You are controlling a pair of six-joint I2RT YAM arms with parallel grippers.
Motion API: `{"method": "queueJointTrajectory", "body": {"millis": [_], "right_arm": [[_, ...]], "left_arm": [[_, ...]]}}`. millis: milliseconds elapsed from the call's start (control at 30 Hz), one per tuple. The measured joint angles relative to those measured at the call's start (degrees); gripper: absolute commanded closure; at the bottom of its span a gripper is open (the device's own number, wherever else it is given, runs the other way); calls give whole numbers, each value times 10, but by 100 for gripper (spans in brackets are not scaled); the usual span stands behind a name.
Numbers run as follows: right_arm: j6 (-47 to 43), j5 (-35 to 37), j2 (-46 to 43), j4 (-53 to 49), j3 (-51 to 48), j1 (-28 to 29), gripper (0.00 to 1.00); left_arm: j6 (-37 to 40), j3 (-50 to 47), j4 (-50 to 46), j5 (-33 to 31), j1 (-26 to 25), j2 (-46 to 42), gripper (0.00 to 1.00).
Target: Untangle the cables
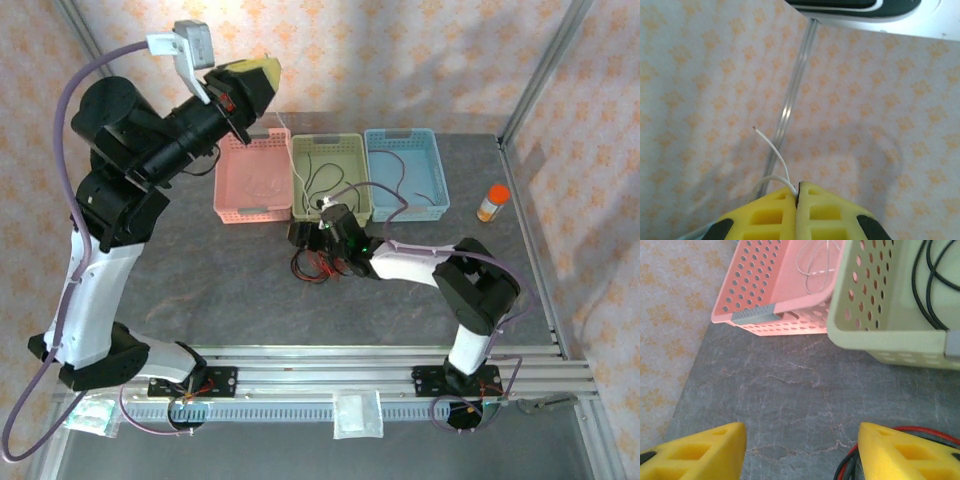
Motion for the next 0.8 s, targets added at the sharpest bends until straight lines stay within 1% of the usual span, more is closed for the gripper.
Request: {"method": "queueJointTrajectory", "body": {"millis": [133, 233, 467, 600, 667, 800], "right_arm": [[9, 5, 0, 12, -30, 1, 40], [15, 10, 0, 11, -50, 3, 40], [24, 25, -8, 7, -103, 9, 41], [24, 33, -23, 1, -128, 15, 41], [26, 40, -30, -6, -136, 16, 43], [31, 64, -45, -21, -152, 19, 43]], "left_arm": [[0, 67, -22, -38, 16, 30, 100], [-2, 92, -24, -51, 41, 41, 100], [-23, 98, -24, -50, 117, 45, 100], [-31, 110, -24, -48, 133, 59, 100], [-33, 117, -23, -48, 140, 69, 100], [-32, 132, -22, -52, 156, 89, 100]]}}
